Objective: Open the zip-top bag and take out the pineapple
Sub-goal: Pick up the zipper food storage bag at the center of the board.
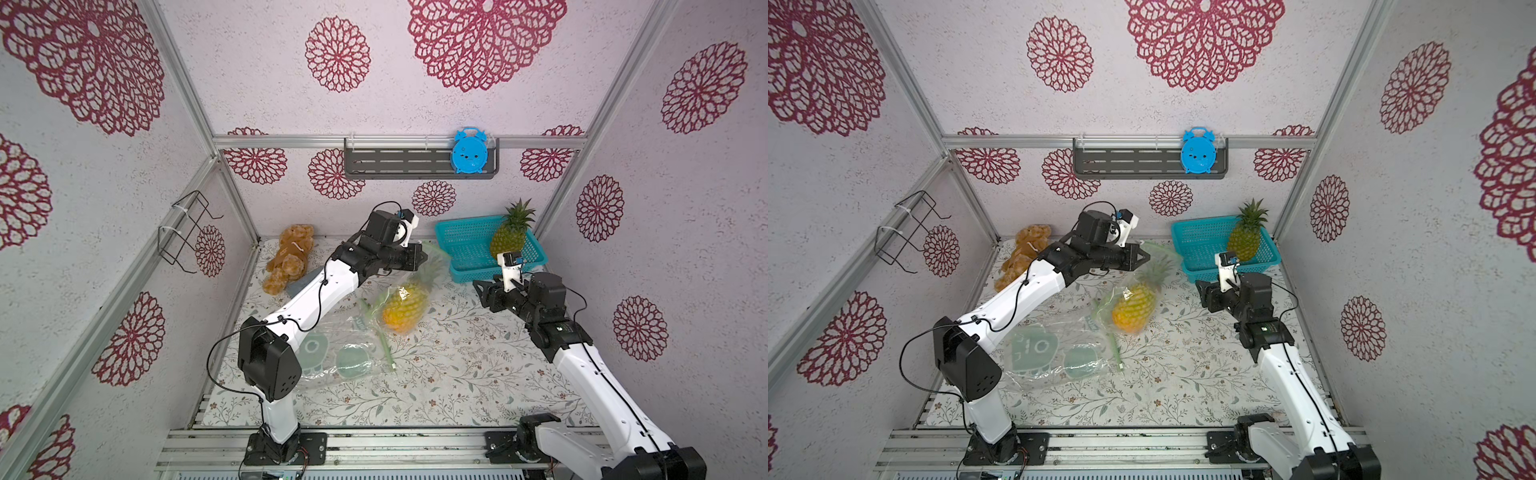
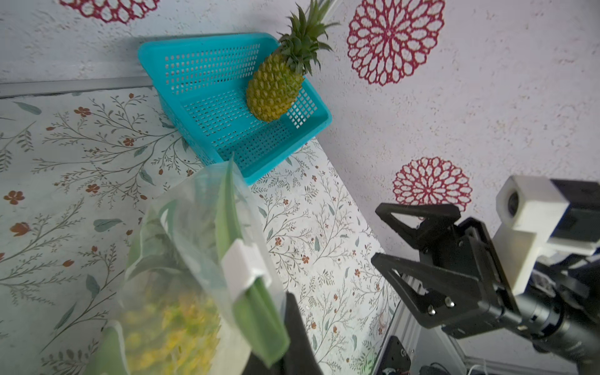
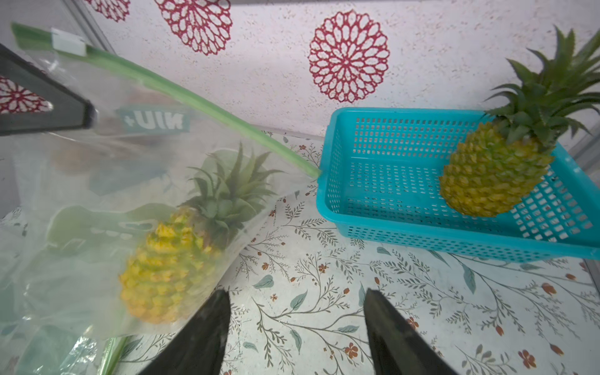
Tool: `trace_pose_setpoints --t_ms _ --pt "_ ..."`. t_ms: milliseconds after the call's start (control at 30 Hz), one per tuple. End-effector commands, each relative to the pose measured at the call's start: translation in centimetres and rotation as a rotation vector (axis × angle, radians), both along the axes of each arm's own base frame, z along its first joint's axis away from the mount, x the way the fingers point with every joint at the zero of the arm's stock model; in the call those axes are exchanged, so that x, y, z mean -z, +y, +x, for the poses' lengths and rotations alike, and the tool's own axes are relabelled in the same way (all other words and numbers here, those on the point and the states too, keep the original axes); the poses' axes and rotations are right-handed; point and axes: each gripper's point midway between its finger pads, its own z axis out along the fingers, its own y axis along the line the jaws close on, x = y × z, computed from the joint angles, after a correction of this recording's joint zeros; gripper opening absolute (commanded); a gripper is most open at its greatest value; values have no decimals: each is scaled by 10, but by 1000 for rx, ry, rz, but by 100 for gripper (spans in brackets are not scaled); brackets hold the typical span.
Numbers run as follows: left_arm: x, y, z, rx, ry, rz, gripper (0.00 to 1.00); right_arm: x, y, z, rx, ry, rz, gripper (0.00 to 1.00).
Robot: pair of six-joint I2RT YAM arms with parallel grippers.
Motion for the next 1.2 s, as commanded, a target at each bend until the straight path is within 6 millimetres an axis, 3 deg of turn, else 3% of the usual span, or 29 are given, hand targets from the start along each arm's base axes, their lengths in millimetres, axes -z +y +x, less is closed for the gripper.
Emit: trace_pose_setpoints --t_ms 0,267,533,900,1167 --pt "-1 -2 -27 93 -49 33 0 -24 16 -2 -147 -86 -29 69" --pt "8 18 -45 97 -96 86 0 -17 42 -7 -377 -70 -85 68" --pt "5 22 -42 67 -115 90 0 -5 64 -24 -559 -3 -3 67" --pt "0 24 -47 76 -128 76 0 34 55 -11 -473 82 -24 63" --pt "1 28 -49 74 -134 84 0 41 49 3 -422 79 -44 61"
